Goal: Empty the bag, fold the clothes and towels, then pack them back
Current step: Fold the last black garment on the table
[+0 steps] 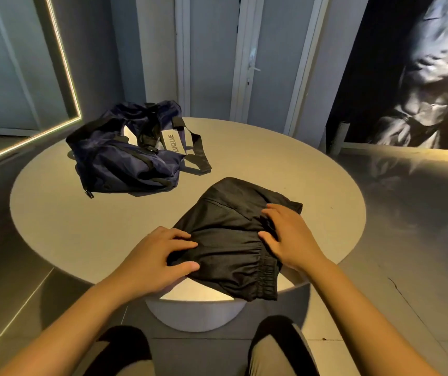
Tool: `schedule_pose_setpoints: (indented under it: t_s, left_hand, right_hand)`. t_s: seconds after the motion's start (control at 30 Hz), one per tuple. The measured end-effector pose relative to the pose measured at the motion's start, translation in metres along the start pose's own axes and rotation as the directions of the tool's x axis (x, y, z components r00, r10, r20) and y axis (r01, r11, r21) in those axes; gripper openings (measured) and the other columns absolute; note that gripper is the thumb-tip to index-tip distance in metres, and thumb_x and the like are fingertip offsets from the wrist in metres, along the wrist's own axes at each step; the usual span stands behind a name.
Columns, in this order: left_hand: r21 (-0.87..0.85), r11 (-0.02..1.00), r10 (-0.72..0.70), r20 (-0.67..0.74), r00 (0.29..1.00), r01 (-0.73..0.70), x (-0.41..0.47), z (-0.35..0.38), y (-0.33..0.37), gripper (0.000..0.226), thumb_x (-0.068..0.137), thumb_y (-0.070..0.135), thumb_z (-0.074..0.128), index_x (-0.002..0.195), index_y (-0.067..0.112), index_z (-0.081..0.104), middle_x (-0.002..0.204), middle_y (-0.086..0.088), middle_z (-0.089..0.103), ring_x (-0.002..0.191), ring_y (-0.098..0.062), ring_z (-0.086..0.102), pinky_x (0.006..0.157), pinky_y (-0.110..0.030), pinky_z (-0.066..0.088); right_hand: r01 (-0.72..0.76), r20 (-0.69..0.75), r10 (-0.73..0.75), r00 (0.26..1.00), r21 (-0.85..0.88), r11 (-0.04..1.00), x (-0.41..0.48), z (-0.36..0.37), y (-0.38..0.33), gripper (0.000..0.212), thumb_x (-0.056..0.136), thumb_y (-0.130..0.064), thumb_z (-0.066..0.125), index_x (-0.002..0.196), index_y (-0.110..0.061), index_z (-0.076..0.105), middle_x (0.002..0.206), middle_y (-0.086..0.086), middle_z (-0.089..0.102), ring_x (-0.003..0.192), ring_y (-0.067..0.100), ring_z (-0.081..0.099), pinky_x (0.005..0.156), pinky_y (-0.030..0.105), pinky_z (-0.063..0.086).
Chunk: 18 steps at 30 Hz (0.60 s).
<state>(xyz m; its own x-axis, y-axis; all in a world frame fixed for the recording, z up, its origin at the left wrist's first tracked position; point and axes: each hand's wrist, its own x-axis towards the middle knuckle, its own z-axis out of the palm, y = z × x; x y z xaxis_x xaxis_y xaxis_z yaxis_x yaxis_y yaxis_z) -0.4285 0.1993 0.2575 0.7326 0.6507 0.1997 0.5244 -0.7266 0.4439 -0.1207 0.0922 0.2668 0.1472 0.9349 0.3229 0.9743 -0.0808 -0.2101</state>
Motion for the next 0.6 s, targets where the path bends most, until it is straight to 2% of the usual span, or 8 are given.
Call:
schedule_pose_setpoints:
  t_s: [0.1,0.13,0.2,0.27,0.33,0.4,0.47,0.6]
  left_hand:
    - [0.041,0.998,-0.043,-0.054,0.998,0.045,-0.006,0.006,0.006,0.108,0.061,0.105,0.022,0.134,0.039,0.065,0.136,0.021,0.054,0.124,-0.001,0.043,0.100,-0.022,0.037]
    - [0.064,0.996,-0.058,-0.074,0.996,0.063,-0.008,0.008,0.009,0.109,0.060,0.105,0.021,0.135,0.038,0.065,0.137,0.020,0.054,0.124,-0.004,0.044,0.100,-0.023,0.038]
    - [0.119,0.989,-0.077,-0.118,0.990,0.091,-0.013,0.011,0.014,0.102,0.063,0.099,0.028,0.134,0.036,0.065,0.136,0.017,0.056,0.123,-0.008,0.046,0.098,-0.025,0.041]
    - [0.152,0.982,-0.088,-0.144,0.986,0.109,-0.018,0.013,0.018,0.092,0.069,0.091,0.030,0.133,0.036,0.066,0.132,0.015,0.058,0.120,-0.008,0.047,0.093,-0.025,0.043]
    - [0.148,0.985,-0.070,-0.148,0.987,0.092,-0.024,0.011,0.017,0.086,0.072,0.088,0.034,0.130,0.035,0.068,0.125,0.017,0.060,0.114,-0.007,0.049,0.088,-0.024,0.045]
    - [0.098,0.994,-0.038,-0.144,0.989,0.052,-0.030,0.006,0.011,0.075,0.075,0.085,0.042,0.123,0.035,0.071,0.117,0.022,0.061,0.107,-0.003,0.050,0.084,-0.021,0.045]
    - [0.018,1.000,-0.006,-0.133,0.991,0.009,-0.036,0.001,0.004,0.065,0.077,0.079,0.048,0.117,0.035,0.074,0.112,0.026,0.062,0.104,0.000,0.051,0.083,-0.018,0.043]
    - [-0.075,0.996,0.036,-0.150,0.988,-0.047,-0.047,-0.001,-0.004,0.049,0.081,0.070,0.054,0.107,0.035,0.077,0.107,0.028,0.064,0.104,-0.001,0.056,0.084,-0.026,0.049]
  right_hand:
    - [0.129,-0.146,-0.100,0.984,0.207,0.970,-0.027,-0.009,-0.036,0.028,0.095,-0.042,0.063,0.113,-0.022,0.068,0.134,-0.006,0.058,0.126,0.011,0.052,0.103,0.029,0.045]
    - [0.140,-0.129,-0.108,0.986,0.277,0.951,-0.038,-0.012,-0.046,0.031,0.094,-0.050,0.061,0.111,-0.025,0.069,0.133,-0.012,0.058,0.125,0.004,0.052,0.101,0.023,0.045]
    - [0.124,-0.009,-0.128,0.992,0.317,0.940,-0.058,-0.012,-0.059,0.051,0.088,-0.067,0.055,0.121,-0.031,0.067,0.140,-0.019,0.052,0.128,-0.003,0.046,0.101,0.015,0.038]
    - [0.127,0.066,-0.145,0.987,0.222,0.967,-0.069,-0.004,-0.058,0.070,0.082,-0.080,0.052,0.134,-0.034,0.062,0.147,-0.019,0.046,0.133,0.000,0.041,0.105,0.016,0.032]
    - [0.100,0.056,-0.115,0.992,0.211,0.972,-0.075,0.007,-0.054,0.077,0.078,-0.086,0.050,0.132,-0.033,0.065,0.145,-0.015,0.051,0.134,0.005,0.044,0.110,0.023,0.033]
    - [0.078,-0.003,-0.081,0.997,0.293,0.953,-0.077,0.014,-0.050,0.071,0.077,-0.084,0.055,0.120,-0.031,0.074,0.131,-0.014,0.061,0.123,0.006,0.053,0.106,0.027,0.042]
    - [0.100,-0.065,-0.083,0.994,0.351,0.931,-0.075,0.018,-0.048,0.054,0.078,-0.071,0.064,0.107,-0.028,0.079,0.116,-0.014,0.066,0.111,0.005,0.058,0.097,0.029,0.049]
    - [0.134,-0.137,-0.084,0.987,0.412,0.901,-0.073,0.021,-0.046,0.030,0.078,-0.052,0.067,0.093,-0.028,0.077,0.100,-0.018,0.065,0.097,0.001,0.057,0.081,0.024,0.047]
